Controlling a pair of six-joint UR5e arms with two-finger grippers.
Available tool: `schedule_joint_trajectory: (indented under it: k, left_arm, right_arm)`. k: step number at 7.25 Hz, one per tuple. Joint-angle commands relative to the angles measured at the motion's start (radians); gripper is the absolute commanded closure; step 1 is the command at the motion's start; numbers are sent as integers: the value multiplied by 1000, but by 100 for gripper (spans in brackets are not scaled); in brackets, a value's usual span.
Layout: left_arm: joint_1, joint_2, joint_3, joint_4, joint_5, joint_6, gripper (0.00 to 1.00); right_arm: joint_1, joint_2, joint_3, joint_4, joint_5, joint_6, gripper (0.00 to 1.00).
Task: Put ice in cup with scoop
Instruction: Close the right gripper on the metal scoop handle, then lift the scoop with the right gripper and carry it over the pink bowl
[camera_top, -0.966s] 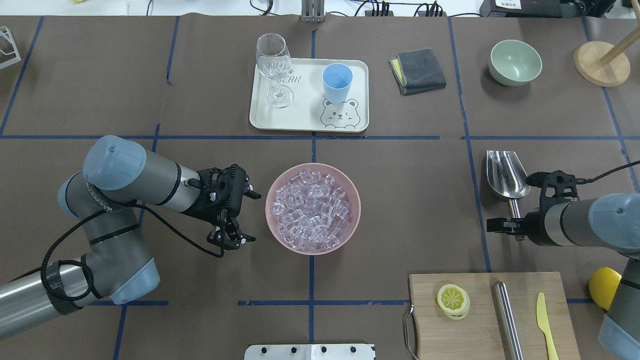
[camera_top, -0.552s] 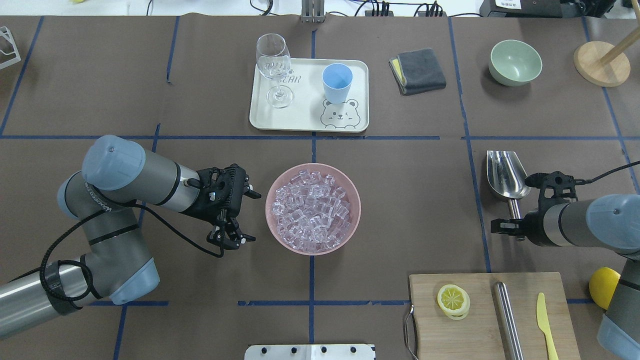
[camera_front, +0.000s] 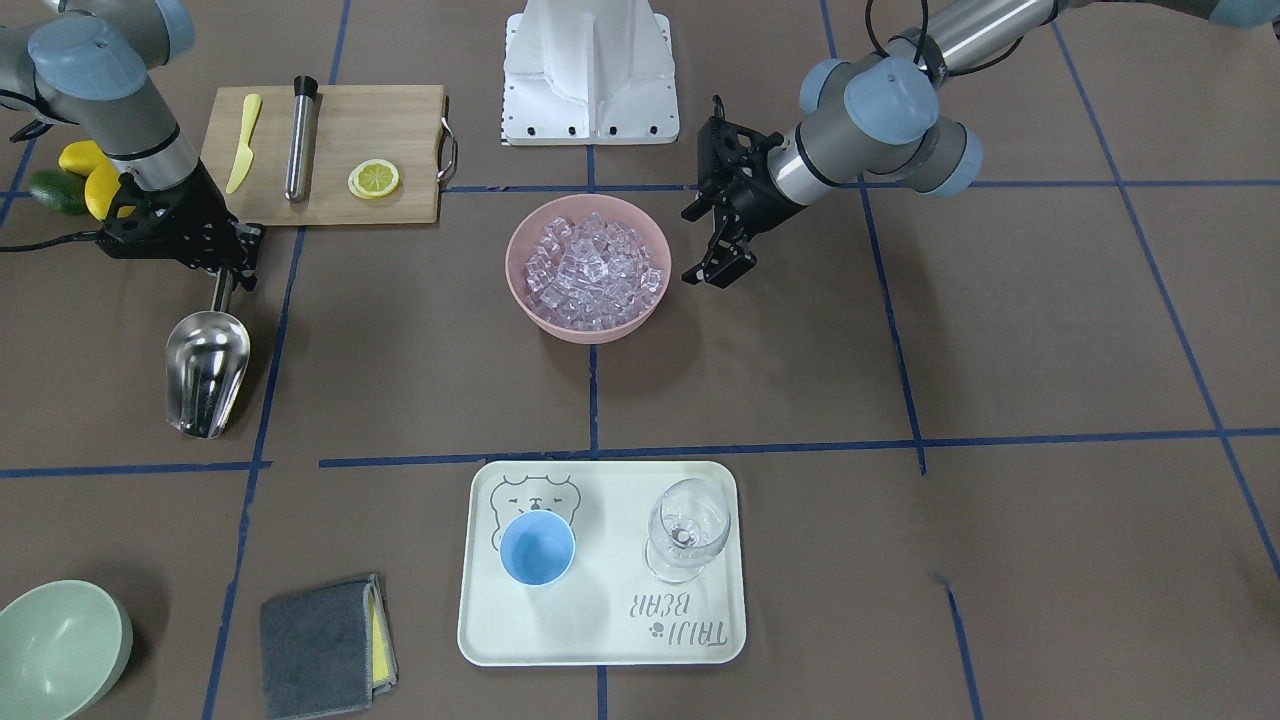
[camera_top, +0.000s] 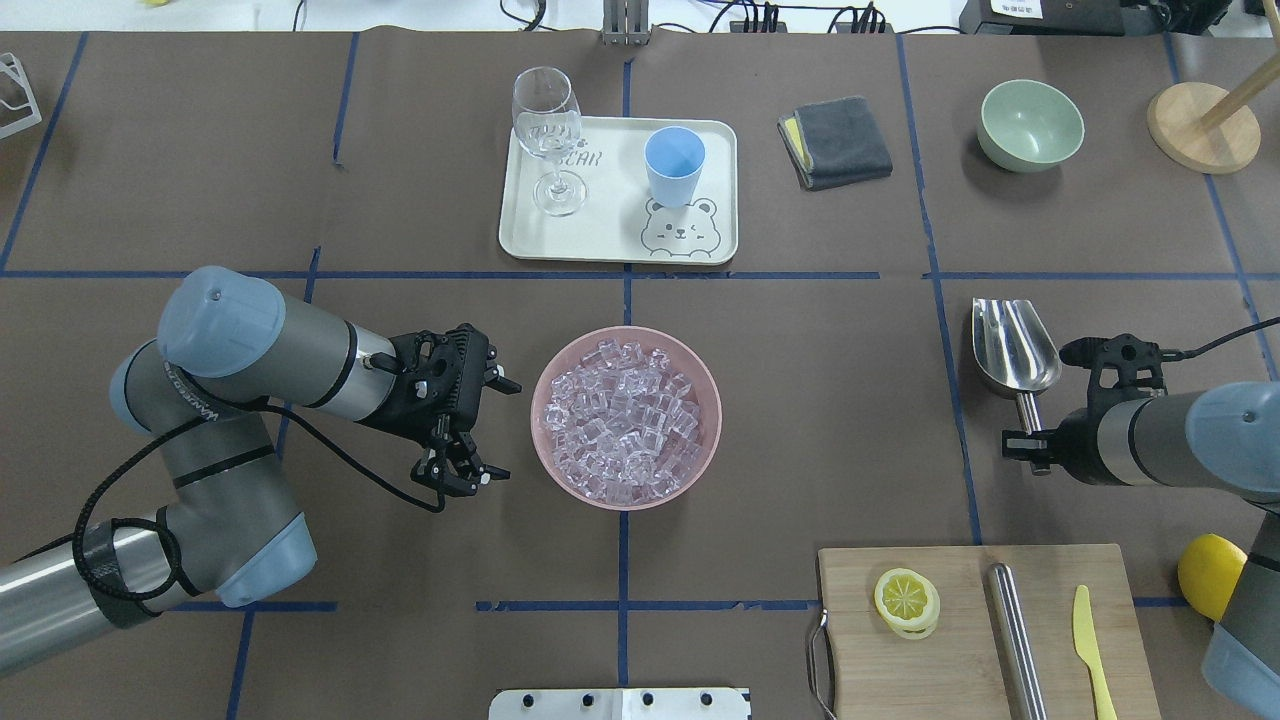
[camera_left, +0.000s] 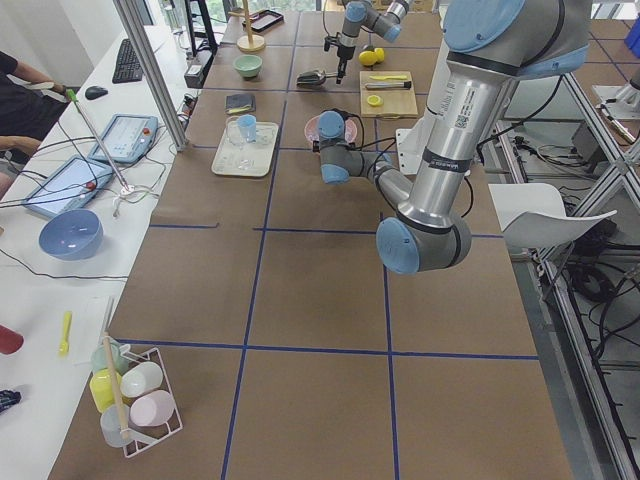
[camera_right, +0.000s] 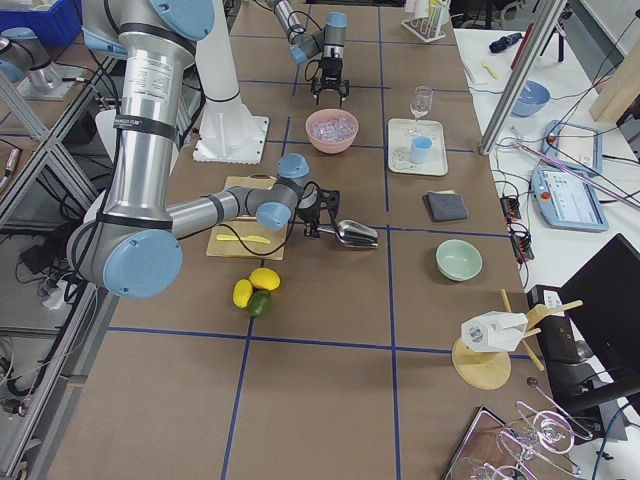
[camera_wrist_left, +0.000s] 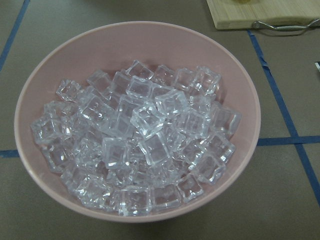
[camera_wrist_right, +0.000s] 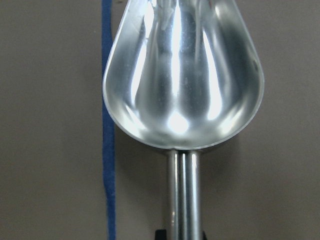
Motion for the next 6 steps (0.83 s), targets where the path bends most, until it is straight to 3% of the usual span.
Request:
schedule_joint_trajectory:
  k: [1, 2, 4, 5, 6]
  left_arm:
    - [-2, 0, -3, 0, 0, 0, 0]
    - [-3, 0, -3, 0, 0, 0, 0]
    - [-10, 0, -5, 0, -2, 2, 0]
    - [-11, 0, -5, 0, -2, 2, 0]
    - [-16, 0, -5, 0, -2, 2, 0]
  right_arm:
    - [45, -2, 23, -2, 2, -21, 100]
    - [84, -2, 36, -3, 41, -148, 100]
    - [119, 6, 129, -140, 68, -295, 100]
    - [119, 6, 167, -162, 65, -332, 100]
    - [124, 10, 191, -164, 78, -484, 100]
